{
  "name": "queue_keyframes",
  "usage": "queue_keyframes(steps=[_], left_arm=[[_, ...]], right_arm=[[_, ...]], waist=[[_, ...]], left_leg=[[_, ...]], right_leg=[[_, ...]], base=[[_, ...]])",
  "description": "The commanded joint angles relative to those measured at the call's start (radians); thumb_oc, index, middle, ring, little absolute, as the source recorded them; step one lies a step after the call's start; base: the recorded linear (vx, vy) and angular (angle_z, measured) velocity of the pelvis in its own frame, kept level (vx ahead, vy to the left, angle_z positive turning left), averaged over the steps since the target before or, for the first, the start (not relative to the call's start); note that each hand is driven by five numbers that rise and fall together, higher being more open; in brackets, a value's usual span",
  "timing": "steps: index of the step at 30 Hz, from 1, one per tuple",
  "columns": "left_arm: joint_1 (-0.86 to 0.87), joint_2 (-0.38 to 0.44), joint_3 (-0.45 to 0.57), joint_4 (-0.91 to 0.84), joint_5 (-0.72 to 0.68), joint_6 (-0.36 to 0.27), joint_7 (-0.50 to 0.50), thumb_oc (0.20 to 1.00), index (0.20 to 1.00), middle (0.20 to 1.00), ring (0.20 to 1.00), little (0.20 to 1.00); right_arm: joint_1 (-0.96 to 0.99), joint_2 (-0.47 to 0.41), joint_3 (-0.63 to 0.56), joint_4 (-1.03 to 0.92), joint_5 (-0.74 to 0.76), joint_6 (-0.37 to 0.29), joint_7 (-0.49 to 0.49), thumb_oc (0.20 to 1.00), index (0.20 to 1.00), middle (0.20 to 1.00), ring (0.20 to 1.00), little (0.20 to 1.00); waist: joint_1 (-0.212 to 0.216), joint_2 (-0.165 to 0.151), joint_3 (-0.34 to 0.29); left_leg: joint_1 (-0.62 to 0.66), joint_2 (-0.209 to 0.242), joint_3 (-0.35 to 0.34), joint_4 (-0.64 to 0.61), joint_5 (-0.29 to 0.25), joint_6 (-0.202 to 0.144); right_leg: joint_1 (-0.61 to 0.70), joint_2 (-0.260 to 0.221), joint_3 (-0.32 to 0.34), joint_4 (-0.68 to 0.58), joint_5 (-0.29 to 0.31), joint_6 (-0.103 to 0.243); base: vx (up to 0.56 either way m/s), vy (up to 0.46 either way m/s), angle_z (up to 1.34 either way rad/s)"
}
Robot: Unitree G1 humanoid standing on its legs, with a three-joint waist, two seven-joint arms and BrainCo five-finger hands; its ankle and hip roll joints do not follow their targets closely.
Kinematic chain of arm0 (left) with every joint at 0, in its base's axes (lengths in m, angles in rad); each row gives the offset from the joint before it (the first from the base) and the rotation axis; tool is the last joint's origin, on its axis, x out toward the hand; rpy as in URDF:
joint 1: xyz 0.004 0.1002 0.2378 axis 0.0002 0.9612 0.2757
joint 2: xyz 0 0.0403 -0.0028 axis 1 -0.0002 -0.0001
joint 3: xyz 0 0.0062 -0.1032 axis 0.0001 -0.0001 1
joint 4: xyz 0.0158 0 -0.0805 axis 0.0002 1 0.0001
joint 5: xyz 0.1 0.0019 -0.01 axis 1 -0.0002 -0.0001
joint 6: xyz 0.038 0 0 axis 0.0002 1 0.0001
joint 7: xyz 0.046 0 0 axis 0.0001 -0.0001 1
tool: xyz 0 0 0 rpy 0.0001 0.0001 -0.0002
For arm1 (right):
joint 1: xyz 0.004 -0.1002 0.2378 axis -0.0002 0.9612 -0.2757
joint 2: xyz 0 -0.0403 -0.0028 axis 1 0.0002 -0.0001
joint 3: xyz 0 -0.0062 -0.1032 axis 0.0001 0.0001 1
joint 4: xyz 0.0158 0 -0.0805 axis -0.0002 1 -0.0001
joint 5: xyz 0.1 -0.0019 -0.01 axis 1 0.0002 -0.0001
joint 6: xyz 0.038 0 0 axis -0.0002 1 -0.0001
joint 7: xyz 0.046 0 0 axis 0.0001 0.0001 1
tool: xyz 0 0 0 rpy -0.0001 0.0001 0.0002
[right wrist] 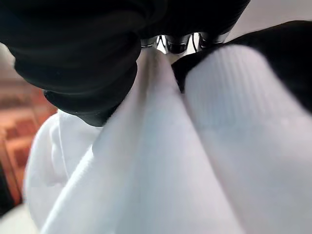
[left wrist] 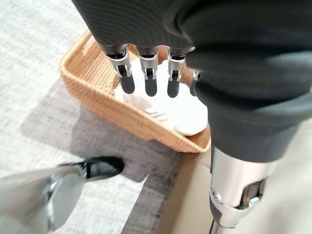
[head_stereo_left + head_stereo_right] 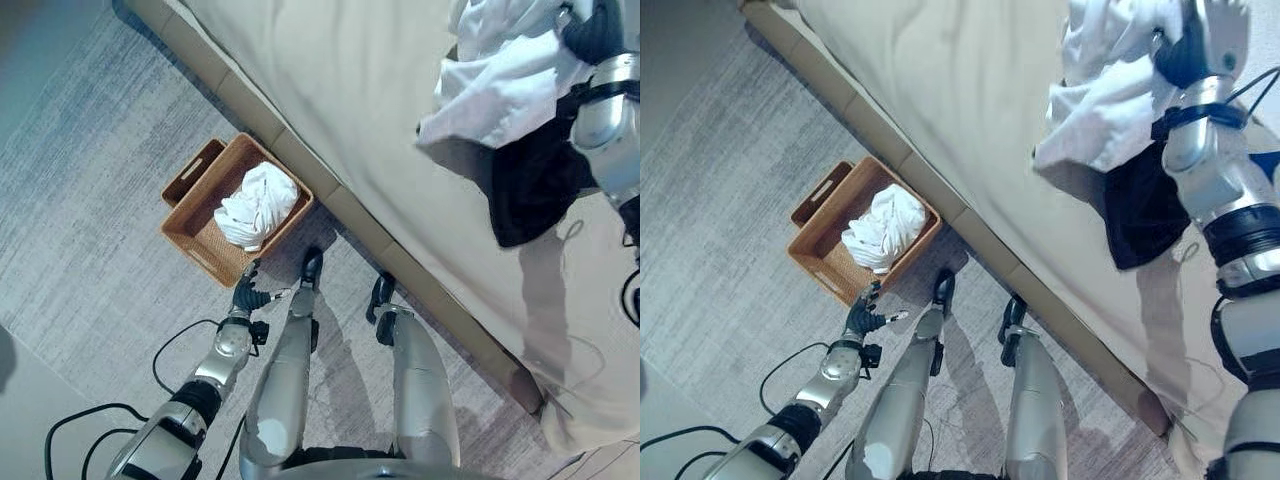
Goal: Pick up clothes into the bucket
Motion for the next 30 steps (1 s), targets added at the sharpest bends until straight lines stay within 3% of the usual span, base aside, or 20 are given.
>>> queue_keyframes(steps=[1, 7, 11, 12, 13, 15, 16, 23, 26, 30], left_arm=[[0.040, 0.009, 0.043, -0.017, 0.062, -0.023, -0.008, 1.000, 1.000, 1.000, 1.000, 1.000], [0.066, 0.019, 0.078, -0.006, 0.046, -0.015, -0.022, 1.000, 1.000, 1.000, 1.000, 1.000], [0.094, 0.023, 0.093, 0.002, 0.041, -0.011, -0.033, 1.000, 1.000, 1.000, 1.000, 1.000], [0.095, 0.023, 0.093, 0.001, 0.041, -0.011, -0.034, 1.000, 1.000, 1.000, 1.000, 1.000], [0.099, 0.024, 0.096, 0.013, 0.041, -0.009, -0.041, 1.000, 1.000, 1.000, 1.000, 1.000], [0.113, 0.024, 0.096, 0.019, 0.037, -0.009, -0.052, 1.000, 1.000, 1.000, 1.000, 1.000], [0.117, 0.024, 0.094, 0.020, 0.039, -0.009, -0.055, 1.000, 1.000, 1.000, 1.000, 1.000], [0.141, 0.021, 0.090, 0.040, 0.046, -0.007, -0.068, 1.000, 1.000, 1.000, 1.000, 1.000], [0.151, 0.025, 0.091, 0.055, 0.050, -0.001, -0.084, 1.000, 1.000, 1.000, 1.000, 1.000], [0.151, 0.021, 0.092, 0.063, 0.043, 0.002, -0.092, 1.000, 1.000, 1.000, 1.000, 1.000]], right_arm=[[-0.150, -0.122, -0.080, -0.019, 0.051, -0.031, -0.092, 0.200, 0.200, 0.200, 0.200, 0.200], [-0.135, -0.114, -0.196, 0.017, 0.227, -0.089, -0.115, 0.200, 0.200, 0.200, 0.200, 0.200], [-0.100, -0.104, -0.195, 0.058, 0.258, -0.088, -0.049, 0.200, 0.200, 0.200, 0.200, 0.200], [-0.101, -0.103, -0.193, 0.059, 0.259, -0.088, -0.048, 0.382, 0.382, 0.382, 0.382, 0.382], [-0.095, -0.094, -0.162, 0.094, 0.272, -0.086, 0.004, 1.000, 1.000, 1.000, 1.000, 1.000], [-0.089, -0.084, -0.129, 0.128, 0.288, -0.084, 0.060, 1.000, 1.000, 1.000, 1.000, 1.000], [-0.085, -0.077, -0.114, 0.145, 0.292, -0.086, 0.075, 0.219, 0.219, 0.219, 0.219, 0.219], [-0.078, -0.052, -0.042, 0.172, 0.273, -0.085, 0.150, 0.200, 0.200, 0.200, 0.200, 0.200], [-0.095, -0.051, 0.033, 0.200, 0.307, -0.088, 0.253, 0.200, 0.200, 0.200, 0.200, 0.200], [-0.126, -0.032, 0.063, 0.214, 0.333, -0.094, 0.262, 0.200, 0.200, 0.200, 0.200, 0.200]], waist=[[-0.016, -0.031, 0.014], [-0.027, -0.050, -0.011], [-0.029, -0.060, -0.044], [-0.029, -0.060, -0.044], [-0.030, -0.066, -0.052], [-0.032, -0.068, -0.058], [-0.033, -0.067, -0.061], [-0.037, -0.061, -0.078], [-0.034, -0.064, -0.090], [-0.037, -0.067, -0.103]], left_leg=[[0.091, -0.001, 0.036, 0.067, -0.104, 0.003], [0.197, 0.004, 0.060, 0.057, -0.133, 0.011], [0.223, 0.008, 0.075, 0.050, -0.136, 0.014], [0.224, 0.008, 0.076, 0.050, -0.136, 0.014], [0.232, 0.012, 0.085, 0.049, -0.138, 0.015], [0.238, 0.016, 0.092, 0.051, -0.139, 0.015], [0.240, 0.016, 0.095, 0.050, -0.140, 0.016], [0.251, 0.019, 0.105, 0.038, -0.134, 0.013], [0.259, 0.019, 0.108, 0.039, -0.135, 0.010], [0.268, 0.021, 0.111, 0.039, -0.140, 0.009]], right_leg=[[0.141, -0.025, 0.050, -0.149, 0.124, 0.095], [0.252, -0.016, 0.061, -0.194, 0.129, 0.103], [0.277, -0.007, 0.072, -0.226, 0.149, 0.108], [0.278, -0.006, 0.073, -0.228, 0.150, 0.108], [0.284, -0.004, 0.076, -0.232, 0.154, 0.108], [0.289, -0.002, 0.078, -0.237, 0.158, 0.109], [0.292, -0.001, 0.080, -0.239, 0.161, 0.109], [0.305, 0.004, 0.082, -0.267, 0.176, 0.110], [0.317, 0.006, 0.085, -0.276, 0.180, 0.110], [0.328, 0.007, 0.094, -0.286, 0.183, 0.110]], base=[[0.03, 0.041, -0.03], [0.03, 0.039, -0.11], [0.02, 0.030, -0.14], [0.01, 0.029, -0.18], [0.00, 0.023, -0.15], [0.00, 0.022, -0.20], [0.00, 0.013, -0.20], [0.00, 0.009, -0.04], [0.00, 0.000, 0.00], [0.02, 0.003, -0.05]])
